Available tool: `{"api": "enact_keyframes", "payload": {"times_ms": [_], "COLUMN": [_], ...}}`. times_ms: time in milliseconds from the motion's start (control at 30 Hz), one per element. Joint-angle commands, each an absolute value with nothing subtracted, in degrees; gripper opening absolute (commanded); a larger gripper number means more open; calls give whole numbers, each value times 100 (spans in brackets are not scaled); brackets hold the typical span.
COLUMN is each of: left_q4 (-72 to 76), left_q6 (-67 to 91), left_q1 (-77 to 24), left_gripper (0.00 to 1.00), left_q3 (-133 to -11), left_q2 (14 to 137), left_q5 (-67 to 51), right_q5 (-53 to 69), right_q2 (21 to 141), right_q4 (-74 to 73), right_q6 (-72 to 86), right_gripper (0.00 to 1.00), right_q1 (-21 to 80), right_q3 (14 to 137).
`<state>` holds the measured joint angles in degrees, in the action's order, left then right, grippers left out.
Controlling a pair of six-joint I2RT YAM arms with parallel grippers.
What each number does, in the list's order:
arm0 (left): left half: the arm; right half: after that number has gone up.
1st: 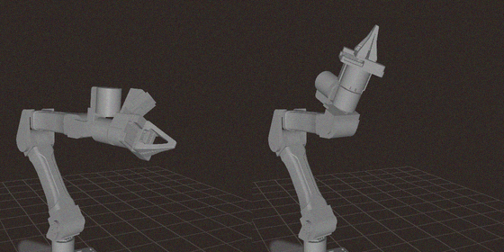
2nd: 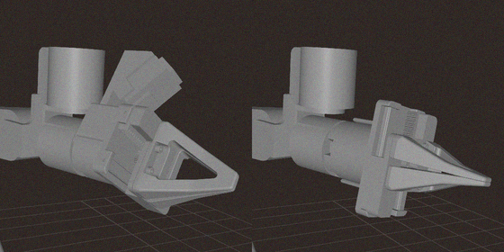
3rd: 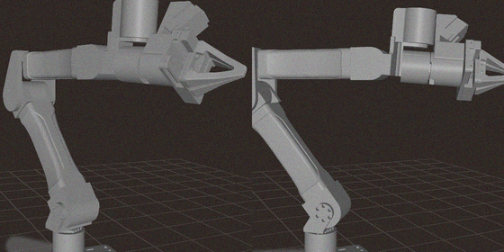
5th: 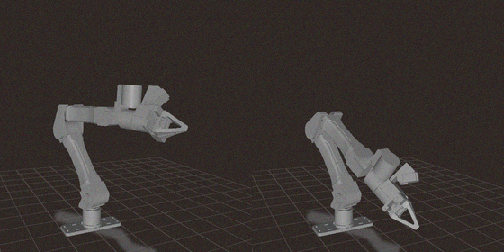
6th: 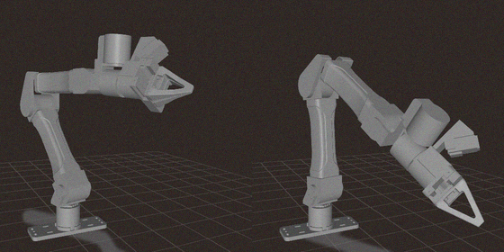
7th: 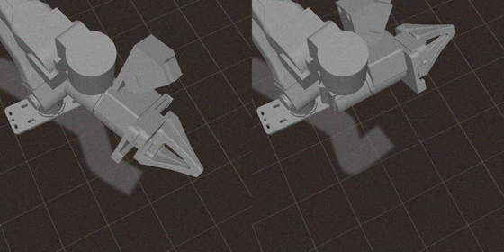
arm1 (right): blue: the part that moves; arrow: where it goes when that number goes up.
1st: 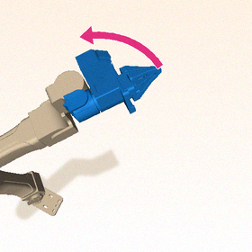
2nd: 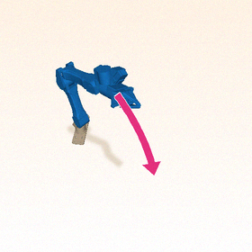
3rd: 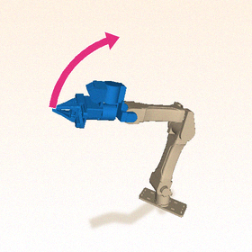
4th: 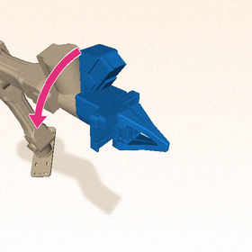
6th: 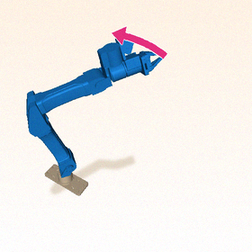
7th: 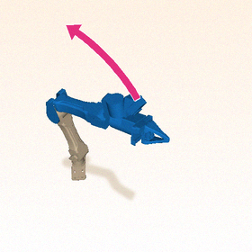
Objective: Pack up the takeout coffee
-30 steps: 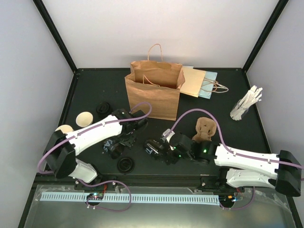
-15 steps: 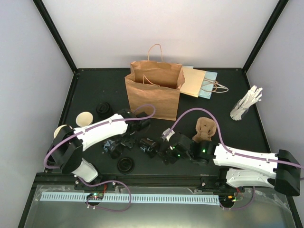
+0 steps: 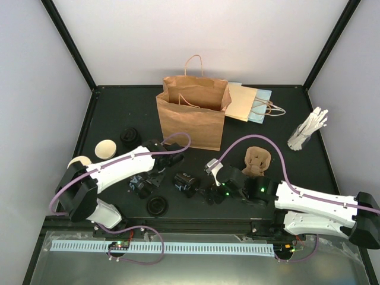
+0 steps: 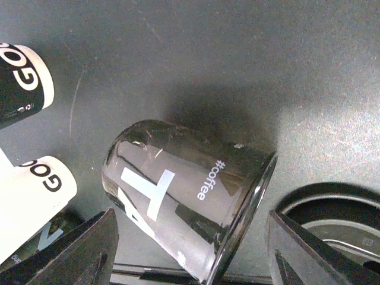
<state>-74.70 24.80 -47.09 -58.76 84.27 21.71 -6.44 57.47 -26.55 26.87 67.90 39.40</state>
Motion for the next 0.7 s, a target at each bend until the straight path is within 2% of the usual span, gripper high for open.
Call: {"api": "enact_keyframes", "payload": {"times_ms": [0, 200, 400, 567, 667], "left_q4": [-7406, -7330, -7285, -7379, -7434], "left_q6": [2477, 2387, 2274, 2328, 2309], "left_q1": [-4570, -4055, -3926, -3774, -3745], "left_gripper": [69, 64, 53, 39, 42], "left_q3": [-5863, -5817, -5844, -5966, -6045], "left_q2": [8459, 8515, 8737, 8858, 8922], "left_q5": [2437, 2325, 2171, 2209, 2093], "right_q5": [-736, -728, -772, -764, -752], "right_q2": [5640, 5527, 5458, 5494, 5510], "right_q4": [-2795, -2769, -2750, -2733, -2725], "right_q6": [2537, 2539, 2532, 2505, 2496], "right_gripper": [88, 89, 89, 89, 89], "right_q1": [6804, 6803, 6804, 6803, 6803], "right_q3": [4120, 4097, 4087, 4109, 4113]}}
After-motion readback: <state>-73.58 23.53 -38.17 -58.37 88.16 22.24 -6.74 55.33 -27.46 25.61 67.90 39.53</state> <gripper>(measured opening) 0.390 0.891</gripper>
